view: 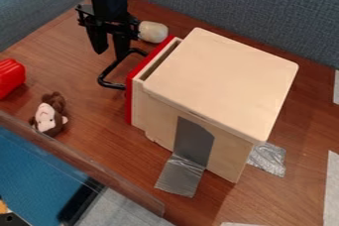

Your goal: Open the drawer

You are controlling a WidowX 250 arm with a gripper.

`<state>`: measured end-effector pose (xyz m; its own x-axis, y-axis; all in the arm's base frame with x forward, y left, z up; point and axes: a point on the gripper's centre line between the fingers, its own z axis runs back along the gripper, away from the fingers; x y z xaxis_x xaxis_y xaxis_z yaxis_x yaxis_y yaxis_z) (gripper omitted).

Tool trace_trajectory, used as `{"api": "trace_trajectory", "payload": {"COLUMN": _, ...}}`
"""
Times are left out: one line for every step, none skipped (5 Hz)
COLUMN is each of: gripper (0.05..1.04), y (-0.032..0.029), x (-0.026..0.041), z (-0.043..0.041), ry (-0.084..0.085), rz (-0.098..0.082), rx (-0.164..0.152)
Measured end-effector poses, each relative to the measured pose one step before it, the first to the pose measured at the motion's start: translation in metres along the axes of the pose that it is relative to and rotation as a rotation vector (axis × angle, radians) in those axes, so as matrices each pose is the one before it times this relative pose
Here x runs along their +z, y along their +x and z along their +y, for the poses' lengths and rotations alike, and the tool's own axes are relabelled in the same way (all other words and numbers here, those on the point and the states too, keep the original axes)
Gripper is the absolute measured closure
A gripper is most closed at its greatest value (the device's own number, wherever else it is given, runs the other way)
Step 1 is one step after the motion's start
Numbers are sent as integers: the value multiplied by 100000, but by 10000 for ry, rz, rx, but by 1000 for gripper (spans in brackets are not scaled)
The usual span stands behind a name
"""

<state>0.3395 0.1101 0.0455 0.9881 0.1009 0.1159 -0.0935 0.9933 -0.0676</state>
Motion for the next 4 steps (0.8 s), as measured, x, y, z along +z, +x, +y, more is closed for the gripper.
{"api": "trace_trajectory", "payload": {"gripper": 98, "y": 127, "x": -115, "z": -593, "ry": -20, "rz": -21, "rx": -94}}
{"api": "trace_trajectory", "payload": {"gripper": 81, "y": -166, "x": -306, "z": -128, "ry": 157, "rz": 28, "rx": -77}}
{"api": "trace_trajectory", "payload": {"gripper": 87, "y": -625, "x": -755, "z": 416, "ry": 273, "rz": 194, "rx": -18}}
{"api": "trace_trajectory", "payload": {"gripper": 147, "y": -383, "x": -536, "z": 20, "ry": 65, "rz": 99, "rx": -135}}
